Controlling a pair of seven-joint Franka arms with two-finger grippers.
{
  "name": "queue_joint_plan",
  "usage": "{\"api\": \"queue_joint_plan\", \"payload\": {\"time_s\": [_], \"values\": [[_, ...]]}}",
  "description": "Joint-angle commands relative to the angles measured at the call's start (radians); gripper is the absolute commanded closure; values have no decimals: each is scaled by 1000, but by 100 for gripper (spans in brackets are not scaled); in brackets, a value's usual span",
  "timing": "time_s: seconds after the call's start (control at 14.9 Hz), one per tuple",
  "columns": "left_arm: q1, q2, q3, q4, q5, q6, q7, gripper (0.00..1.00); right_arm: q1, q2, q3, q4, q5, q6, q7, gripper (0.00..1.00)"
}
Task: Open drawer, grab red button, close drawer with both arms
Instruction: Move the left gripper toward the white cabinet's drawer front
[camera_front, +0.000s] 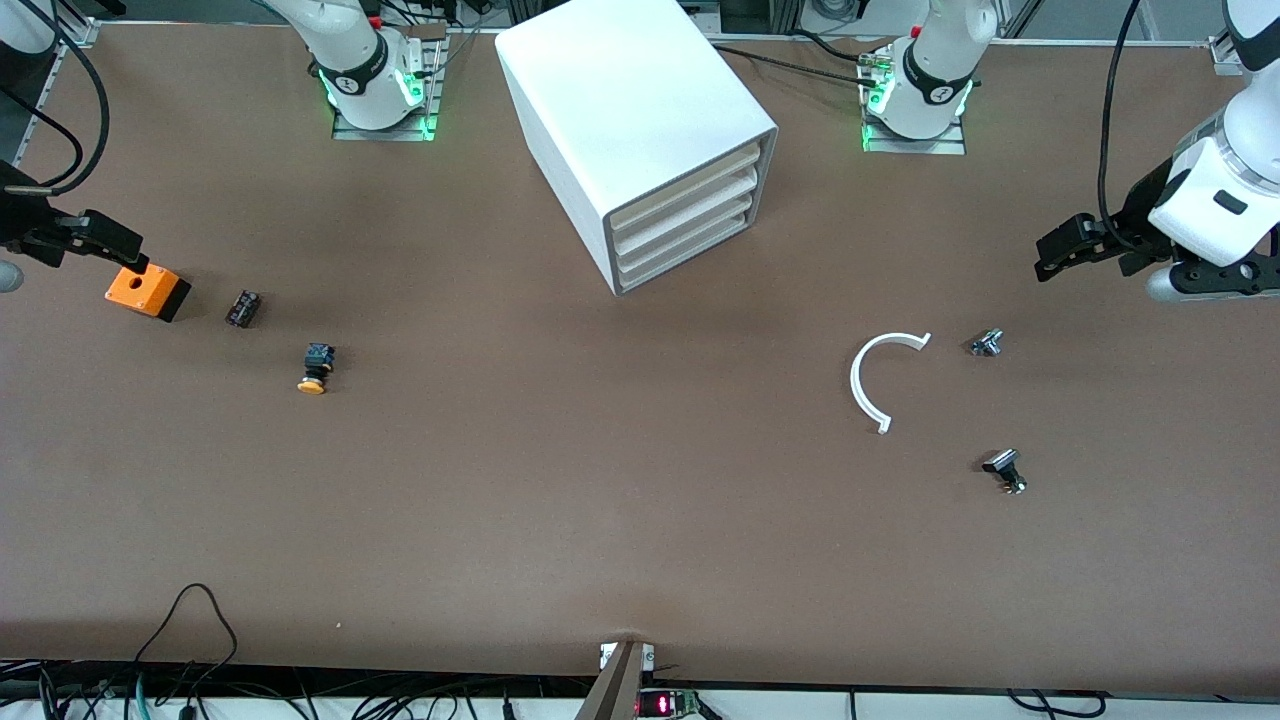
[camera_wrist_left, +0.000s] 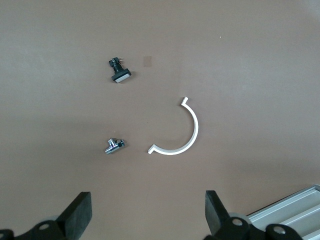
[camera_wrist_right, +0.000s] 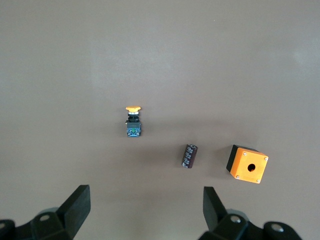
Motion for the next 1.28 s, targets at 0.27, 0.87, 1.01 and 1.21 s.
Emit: {"api": "queue_joint_plan", "payload": {"time_s": [0.27,0.87,1.01,1.21], "values": [[0,19,-1,42,12,-29,10,0,-3,-3,-3,-8,17,2,-13,0],[-11,46,-10,48,23,-44,7,0,5,-3,-8,-4,20,-2,-17,0],[-10,45,-11,54,17,-57,0,0,5,7,-8,-4,22,-8,-20,0],[-10,43,-10,62,4,-58,5,0,5,7,-8,-2,30,4,-22,0]]}}
